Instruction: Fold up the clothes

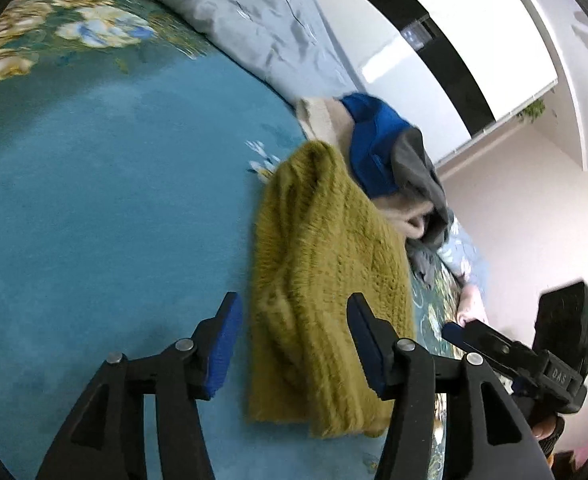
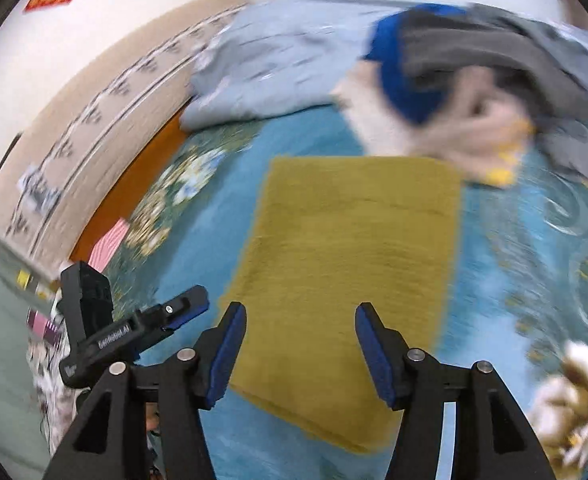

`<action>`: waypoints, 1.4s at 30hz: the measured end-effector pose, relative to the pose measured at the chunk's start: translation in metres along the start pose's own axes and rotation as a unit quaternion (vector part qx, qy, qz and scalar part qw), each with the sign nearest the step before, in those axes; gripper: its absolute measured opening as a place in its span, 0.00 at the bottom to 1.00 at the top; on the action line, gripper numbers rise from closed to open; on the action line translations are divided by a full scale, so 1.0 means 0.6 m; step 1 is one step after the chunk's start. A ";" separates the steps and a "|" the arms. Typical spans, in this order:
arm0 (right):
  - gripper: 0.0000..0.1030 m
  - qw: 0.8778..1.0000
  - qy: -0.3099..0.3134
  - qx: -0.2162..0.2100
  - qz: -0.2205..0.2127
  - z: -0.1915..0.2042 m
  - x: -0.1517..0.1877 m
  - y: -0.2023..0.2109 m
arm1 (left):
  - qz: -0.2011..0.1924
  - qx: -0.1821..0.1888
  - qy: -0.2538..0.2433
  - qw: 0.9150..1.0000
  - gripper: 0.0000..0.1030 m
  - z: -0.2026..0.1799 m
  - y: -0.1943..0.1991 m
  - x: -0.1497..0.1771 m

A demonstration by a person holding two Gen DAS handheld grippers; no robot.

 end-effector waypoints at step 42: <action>0.25 0.959 -0.220 -0.176 -0.026 -0.164 0.098 -0.027 | -0.073 -0.031 0.027 0.997 0.26 0.015 0.057 0.020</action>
Point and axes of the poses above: each gripper's, at about its wrist camera, not at the fingertips, and y roughly against the way its jaws point, z to its left, x to its underside, the point moved 3 cm from there along -y, roughly the way its jaws point, and after that the axes turned 6 degrees about z, right-handed, at the moved point
